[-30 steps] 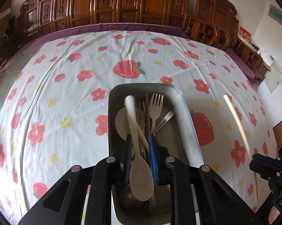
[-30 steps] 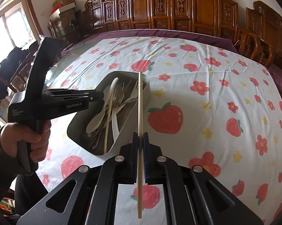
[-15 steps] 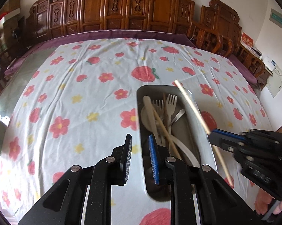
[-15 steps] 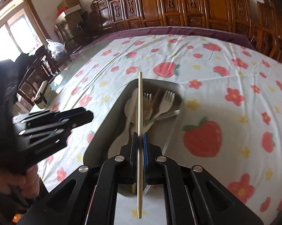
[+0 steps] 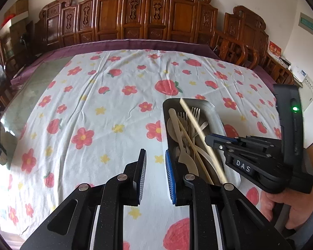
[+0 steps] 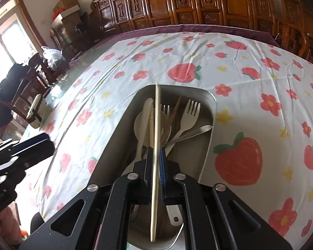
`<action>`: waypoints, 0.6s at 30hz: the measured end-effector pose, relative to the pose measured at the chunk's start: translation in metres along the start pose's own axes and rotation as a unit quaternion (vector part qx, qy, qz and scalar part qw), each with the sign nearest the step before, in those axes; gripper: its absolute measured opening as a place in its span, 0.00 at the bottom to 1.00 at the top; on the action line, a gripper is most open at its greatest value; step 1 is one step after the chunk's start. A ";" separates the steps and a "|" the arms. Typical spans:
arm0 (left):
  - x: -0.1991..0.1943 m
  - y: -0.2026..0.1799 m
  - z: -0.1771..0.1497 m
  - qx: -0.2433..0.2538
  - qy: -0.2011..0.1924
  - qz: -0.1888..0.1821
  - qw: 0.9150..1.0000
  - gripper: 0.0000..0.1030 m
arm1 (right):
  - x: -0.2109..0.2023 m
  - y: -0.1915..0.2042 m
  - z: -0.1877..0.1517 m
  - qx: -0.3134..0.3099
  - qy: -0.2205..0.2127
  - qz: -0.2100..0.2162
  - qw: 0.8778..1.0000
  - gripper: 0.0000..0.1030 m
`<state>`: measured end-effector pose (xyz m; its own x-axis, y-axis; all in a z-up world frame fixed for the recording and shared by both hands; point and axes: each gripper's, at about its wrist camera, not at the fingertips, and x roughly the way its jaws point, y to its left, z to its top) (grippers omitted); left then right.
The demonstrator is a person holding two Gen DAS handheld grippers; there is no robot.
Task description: Organize utensils
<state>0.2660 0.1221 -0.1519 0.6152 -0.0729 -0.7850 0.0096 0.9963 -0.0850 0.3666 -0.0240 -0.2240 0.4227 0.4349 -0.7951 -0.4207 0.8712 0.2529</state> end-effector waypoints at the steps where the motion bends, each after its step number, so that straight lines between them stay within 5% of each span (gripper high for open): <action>1: -0.002 0.000 -0.001 0.000 -0.001 0.001 1.000 0.17 | -0.001 0.000 -0.001 -0.003 0.001 -0.002 1.000 0.08; 12: -0.035 -0.017 -0.020 0.003 -0.021 0.008 1.000 0.22 | -0.067 -0.004 -0.025 -0.029 -0.043 -0.019 0.999 0.16; 18: -0.054 -0.039 -0.035 0.012 -0.035 0.008 0.999 0.31 | -0.130 -0.010 -0.058 -0.038 -0.087 -0.035 0.995 0.35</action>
<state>0.2043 0.0860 -0.1274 0.6693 -0.0554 -0.7409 0.0179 0.9981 -0.0585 0.2697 -0.1025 -0.1553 0.5832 0.4118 -0.7003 -0.4411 0.8844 0.1527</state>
